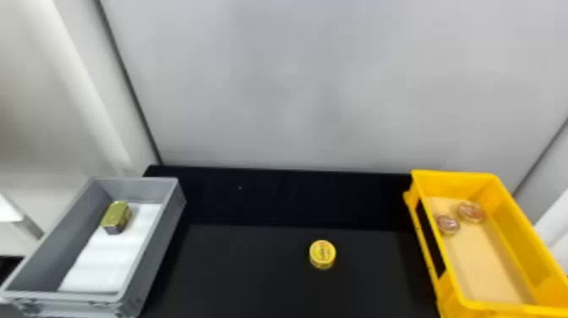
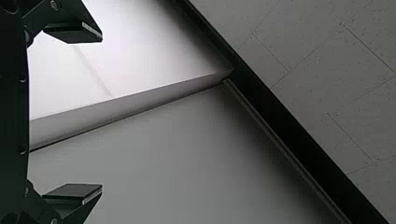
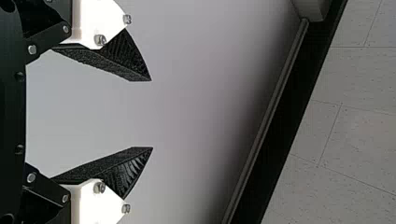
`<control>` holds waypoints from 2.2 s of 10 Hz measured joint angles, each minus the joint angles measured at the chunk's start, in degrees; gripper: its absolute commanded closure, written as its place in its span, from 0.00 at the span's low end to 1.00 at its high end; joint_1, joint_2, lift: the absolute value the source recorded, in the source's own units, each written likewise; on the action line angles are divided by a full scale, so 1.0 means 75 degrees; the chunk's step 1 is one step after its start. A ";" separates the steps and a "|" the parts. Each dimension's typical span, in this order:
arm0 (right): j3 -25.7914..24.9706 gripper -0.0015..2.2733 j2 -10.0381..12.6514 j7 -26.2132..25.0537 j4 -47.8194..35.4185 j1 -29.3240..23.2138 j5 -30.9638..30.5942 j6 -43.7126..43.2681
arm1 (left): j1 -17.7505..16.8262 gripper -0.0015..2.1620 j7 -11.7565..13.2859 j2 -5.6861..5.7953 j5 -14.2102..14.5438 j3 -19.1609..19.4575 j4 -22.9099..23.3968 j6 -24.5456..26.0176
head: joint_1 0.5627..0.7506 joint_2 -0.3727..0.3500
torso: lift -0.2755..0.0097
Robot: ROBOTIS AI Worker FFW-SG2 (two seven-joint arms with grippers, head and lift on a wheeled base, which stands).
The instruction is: Pick up the round yellow can and place it in the yellow rectangular box
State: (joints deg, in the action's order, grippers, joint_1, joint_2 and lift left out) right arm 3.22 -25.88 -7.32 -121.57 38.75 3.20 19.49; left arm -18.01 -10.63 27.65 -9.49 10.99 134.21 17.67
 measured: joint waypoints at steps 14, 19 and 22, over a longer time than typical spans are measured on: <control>0.0909 0.22 0.0684 0.4084 0.2416 -0.0316 0.0236 0.8016 | -0.0041 0.07 0.0047 -0.0177 0.0000 -0.0140 -0.0006 0.0105 | 0.53 0.59 | 0.93; 0.1834 0.09 0.1503 0.8171 0.3762 -0.1192 -0.4471 0.6862 | 0.0142 0.07 0.0057 -0.0288 0.0008 -0.0087 -0.0023 -0.0037 | 0.53 0.59 | 0.93; 0.1638 0.08 0.1956 0.7777 0.4436 -0.1823 -0.4309 0.6823 | 0.0275 0.07 0.0058 -0.0356 0.0078 -0.0039 -0.0075 -0.0102 | 0.53 0.59 | 0.93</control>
State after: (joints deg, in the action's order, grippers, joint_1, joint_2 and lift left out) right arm 15.50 -11.21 51.01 -88.30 25.08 -29.12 70.67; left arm -15.95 -10.20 24.98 -8.91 10.69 133.64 16.91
